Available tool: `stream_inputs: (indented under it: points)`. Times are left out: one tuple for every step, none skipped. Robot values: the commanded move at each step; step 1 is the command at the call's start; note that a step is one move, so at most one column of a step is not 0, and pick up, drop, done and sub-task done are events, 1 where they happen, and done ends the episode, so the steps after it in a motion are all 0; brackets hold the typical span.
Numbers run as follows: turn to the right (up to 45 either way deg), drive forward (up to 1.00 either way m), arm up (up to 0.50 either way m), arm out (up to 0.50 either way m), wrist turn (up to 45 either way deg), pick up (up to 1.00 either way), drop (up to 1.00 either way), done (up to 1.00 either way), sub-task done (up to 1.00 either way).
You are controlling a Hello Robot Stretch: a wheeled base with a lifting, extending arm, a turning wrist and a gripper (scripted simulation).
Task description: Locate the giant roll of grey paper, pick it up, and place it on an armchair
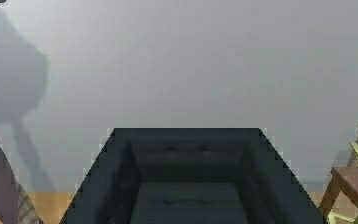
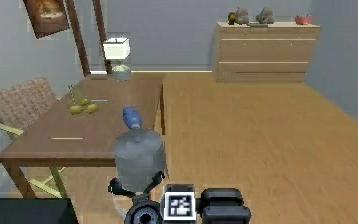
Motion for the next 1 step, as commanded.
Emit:
stream_inputs:
  points:
    - [-42.0, 0.0, 0.0, 0.0, 0.0, 0.0, 0.0, 0.0, 0.0]
